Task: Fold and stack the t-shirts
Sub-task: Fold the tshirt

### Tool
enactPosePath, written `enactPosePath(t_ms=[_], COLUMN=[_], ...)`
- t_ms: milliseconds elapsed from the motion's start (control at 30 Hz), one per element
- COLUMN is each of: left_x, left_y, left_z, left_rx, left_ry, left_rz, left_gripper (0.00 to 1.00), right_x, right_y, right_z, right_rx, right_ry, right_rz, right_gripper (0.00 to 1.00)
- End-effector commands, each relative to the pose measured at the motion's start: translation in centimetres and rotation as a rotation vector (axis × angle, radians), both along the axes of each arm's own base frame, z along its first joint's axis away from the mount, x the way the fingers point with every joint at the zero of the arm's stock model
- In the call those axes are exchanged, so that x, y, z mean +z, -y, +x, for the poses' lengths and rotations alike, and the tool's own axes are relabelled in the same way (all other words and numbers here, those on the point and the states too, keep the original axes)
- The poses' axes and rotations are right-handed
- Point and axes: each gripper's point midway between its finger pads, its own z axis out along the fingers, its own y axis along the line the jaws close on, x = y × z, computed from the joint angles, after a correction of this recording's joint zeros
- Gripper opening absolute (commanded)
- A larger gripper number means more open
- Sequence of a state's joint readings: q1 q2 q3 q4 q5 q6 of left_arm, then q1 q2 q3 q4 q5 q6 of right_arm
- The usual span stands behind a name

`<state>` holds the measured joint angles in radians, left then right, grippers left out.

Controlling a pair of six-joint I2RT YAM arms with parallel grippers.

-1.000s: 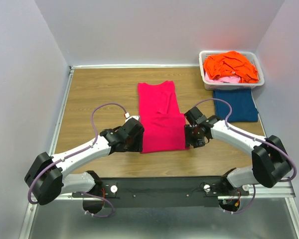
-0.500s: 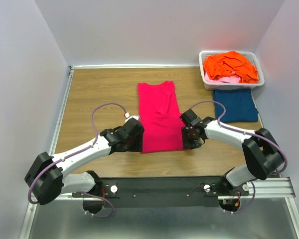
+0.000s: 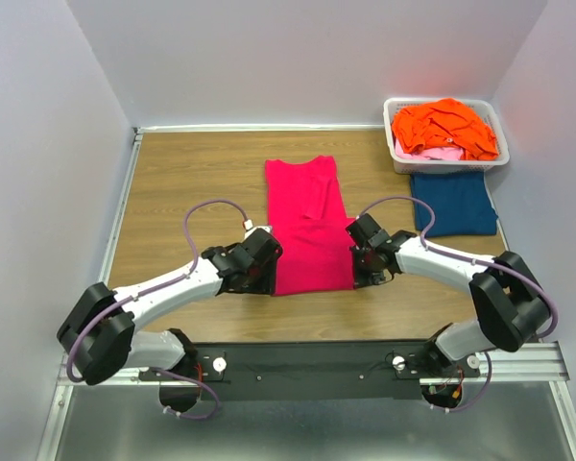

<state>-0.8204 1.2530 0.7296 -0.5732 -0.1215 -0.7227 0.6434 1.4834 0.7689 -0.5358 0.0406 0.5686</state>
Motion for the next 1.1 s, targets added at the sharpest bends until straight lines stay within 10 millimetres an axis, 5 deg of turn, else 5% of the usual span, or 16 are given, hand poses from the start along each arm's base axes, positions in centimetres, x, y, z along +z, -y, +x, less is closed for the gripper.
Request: enactPosePath(t_ms=[0,367,833,933,1033,1067], left_x=[0.4,-1.4,-6.1,-6.2,-6.2,-6.2], left_y=[0.3,1.2,1.1,1.1,1.1,1.1], left_z=[1.3,2.1,1.1,0.9,0.7,0.6], left_rx=[0.019,-0.013,-0.082,-0.088,-0.093,-0.094], left_ry=[0.029,-0.026,-0.139,-0.146,-0.149,-0.15], left_rz=[0.019,0.085,0.177,0.173,0.168,0.165], left_gripper=[0.64,0.57,0.44,0.32,0.01,0.0], right_x=[-2.8,-2.4,-1.7,-1.4,-1.2,-1.1], right_y=[2.3,1.3,0.7,0.4,0.2,0.2], right_z=[-2.8,-2.1,-1.8,-1.5,-1.3,-1.3], right_rx=[0.036,0.078,0.074,0.07,0.073,0.071], right_ry=[-0.072,-0.036,-0.02,-0.007,-0.002,-0.001], right_rz=[-0.126,-0.128,-0.096,-0.087,-0.081,-0.076], right_gripper=[0.01,0.01,0.01,0.01,0.01,0.01])
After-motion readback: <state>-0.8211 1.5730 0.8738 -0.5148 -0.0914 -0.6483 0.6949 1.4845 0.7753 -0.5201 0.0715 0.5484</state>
